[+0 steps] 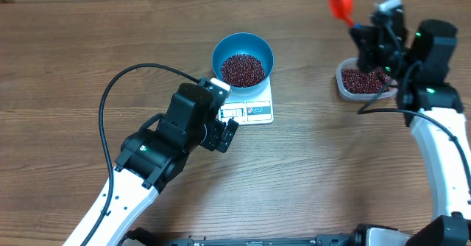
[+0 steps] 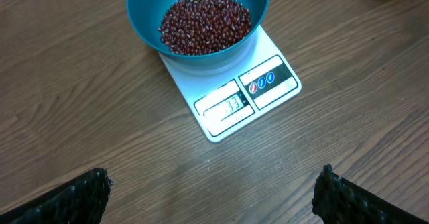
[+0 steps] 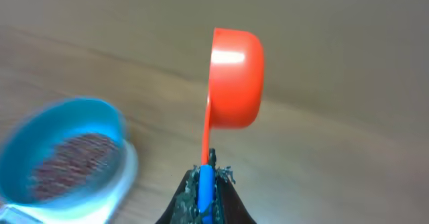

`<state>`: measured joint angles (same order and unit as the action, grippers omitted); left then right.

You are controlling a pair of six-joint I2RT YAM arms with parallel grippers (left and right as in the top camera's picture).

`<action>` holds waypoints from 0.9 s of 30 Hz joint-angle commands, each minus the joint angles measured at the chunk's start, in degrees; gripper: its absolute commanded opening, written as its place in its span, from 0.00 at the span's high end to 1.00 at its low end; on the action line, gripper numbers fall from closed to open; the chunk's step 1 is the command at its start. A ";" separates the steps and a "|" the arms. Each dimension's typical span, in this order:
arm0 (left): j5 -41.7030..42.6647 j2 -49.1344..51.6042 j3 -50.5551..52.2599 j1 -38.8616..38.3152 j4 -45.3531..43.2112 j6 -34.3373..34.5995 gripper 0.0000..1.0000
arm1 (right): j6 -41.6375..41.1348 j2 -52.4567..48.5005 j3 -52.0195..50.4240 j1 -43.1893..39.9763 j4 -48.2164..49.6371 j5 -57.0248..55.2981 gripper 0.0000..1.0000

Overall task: Scoop item into bowl and weigh 150g on scale
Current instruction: 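Lift the empty scoop and carry it right back to the tub, then dip the red scoop into the beans in the tub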

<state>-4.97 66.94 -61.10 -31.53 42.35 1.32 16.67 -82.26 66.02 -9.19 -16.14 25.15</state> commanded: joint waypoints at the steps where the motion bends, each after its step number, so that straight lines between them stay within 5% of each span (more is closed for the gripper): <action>1: -0.33 0.31 0.33 -0.37 -0.15 0.39 0.01 | -1.22 0.83 0.81 -3.41 -5.60 -13.03 0.96; 15: -0.33 0.31 0.33 -0.37 -0.13 0.39 0.00 | -1.27 0.81 0.26 -6.10 -27.28 -16.55 0.96; 27: -0.33 0.31 0.33 -0.37 -0.13 0.39 0.01 | -1.31 -5.84 -1.95 -5.97 -23.78 -16.50 0.96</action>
<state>-4.99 66.98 -61.10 -31.53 42.35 1.32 15.64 -84.33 64.38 -15.33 -41.10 8.95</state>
